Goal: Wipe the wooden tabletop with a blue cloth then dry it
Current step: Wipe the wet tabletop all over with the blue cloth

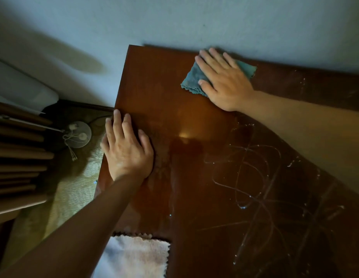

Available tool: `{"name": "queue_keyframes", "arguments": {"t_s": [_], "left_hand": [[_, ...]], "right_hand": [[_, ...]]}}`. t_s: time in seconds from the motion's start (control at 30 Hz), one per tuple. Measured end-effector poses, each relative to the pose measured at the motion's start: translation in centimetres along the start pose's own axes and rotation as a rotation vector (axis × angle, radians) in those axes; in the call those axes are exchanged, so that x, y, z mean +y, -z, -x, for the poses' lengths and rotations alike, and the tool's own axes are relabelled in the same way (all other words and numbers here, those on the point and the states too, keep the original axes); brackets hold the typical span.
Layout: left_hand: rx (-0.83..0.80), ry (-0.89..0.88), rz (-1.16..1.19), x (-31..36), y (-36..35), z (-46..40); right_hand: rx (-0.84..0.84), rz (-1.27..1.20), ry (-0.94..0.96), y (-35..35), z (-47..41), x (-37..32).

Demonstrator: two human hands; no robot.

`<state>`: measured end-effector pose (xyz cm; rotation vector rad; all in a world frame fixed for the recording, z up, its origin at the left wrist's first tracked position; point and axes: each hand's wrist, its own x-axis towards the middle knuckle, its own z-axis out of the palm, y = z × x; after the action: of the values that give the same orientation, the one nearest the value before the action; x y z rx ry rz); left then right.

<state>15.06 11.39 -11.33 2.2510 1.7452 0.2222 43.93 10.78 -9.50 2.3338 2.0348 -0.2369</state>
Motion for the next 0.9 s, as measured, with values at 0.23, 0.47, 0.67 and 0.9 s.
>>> {"name": "queue_keyframes", "arguments": {"t_s": [0.23, 0.47, 0.67, 0.9], "left_hand": [[-0.001, -0.010, 0.046, -0.1, 0.1, 0.1], [0.007, -0.175, 0.060, 0.8, 0.7, 1.4], [-0.112, -0.370, -0.084, 1.7, -0.4, 3.0], [-0.107, -0.392, -0.064, 1.2, -1.0, 2.8]], "right_hand": [[0.023, 0.032, 0.215, -2.1, 8.4, -5.1], [0.050, -0.022, 0.082, -1.2, 5.1, -0.8], [0.009, -0.041, -0.131, -0.5, 2.8, 2.0], [0.033, -0.006, 0.081, -1.9, 10.0, 1.4]]}}
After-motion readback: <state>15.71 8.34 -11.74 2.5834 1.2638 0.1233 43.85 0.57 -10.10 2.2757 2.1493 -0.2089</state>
